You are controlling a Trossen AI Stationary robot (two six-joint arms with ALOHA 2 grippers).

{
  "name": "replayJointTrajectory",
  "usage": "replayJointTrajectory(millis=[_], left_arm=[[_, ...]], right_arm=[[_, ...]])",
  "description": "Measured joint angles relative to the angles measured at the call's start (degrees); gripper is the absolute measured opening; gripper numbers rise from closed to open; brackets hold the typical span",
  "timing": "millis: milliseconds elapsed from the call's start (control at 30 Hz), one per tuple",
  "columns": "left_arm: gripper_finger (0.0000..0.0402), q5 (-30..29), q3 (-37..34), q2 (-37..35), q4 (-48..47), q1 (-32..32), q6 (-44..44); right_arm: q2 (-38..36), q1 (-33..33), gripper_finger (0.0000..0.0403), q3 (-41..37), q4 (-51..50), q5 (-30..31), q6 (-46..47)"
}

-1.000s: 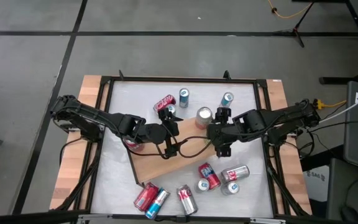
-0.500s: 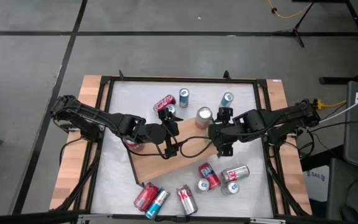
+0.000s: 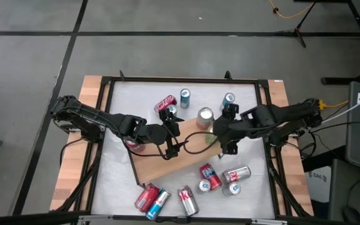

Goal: Place canned beverage on shelf
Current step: Put the light green soda can, then put the blue soda can on the shelf

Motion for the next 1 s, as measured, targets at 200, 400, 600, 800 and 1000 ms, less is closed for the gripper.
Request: replayJointTrajectory(millis=[200, 400, 600, 800, 1000], left_arm=[[0.0395, 0.00, -0.02, 0.00, 1.89, 0.02, 0.23], [0.0395, 0.07, -0.01, 0.00, 7.28, -0.16, 3.51], [0.0395, 0.11, 0.00, 0.00, 9.58, -0.27, 5.09], [0.0395, 0.94, 0.00, -0.21, 9.50, -0.25, 5.09], [0.0395, 5.60, 0.63, -3.37, 8.82, -0.40, 5.12]], right_arm=[[0.00, 0.01, 0.0376, 5.52, -0.58, 0.00, -0.22], [0.00, 0.00, 0.0376, 8.48, 0.03, 0.02, -0.42], [0.07, 0.01, 0.0376, 8.46, 1.98, 0.00, -0.44], [0.09, 0.00, 0.0376, 8.33, 3.53, 0.00, -0.47], [0.09, 0.00, 0.0376, 8.26, 6.11, -0.02, -0.50]])
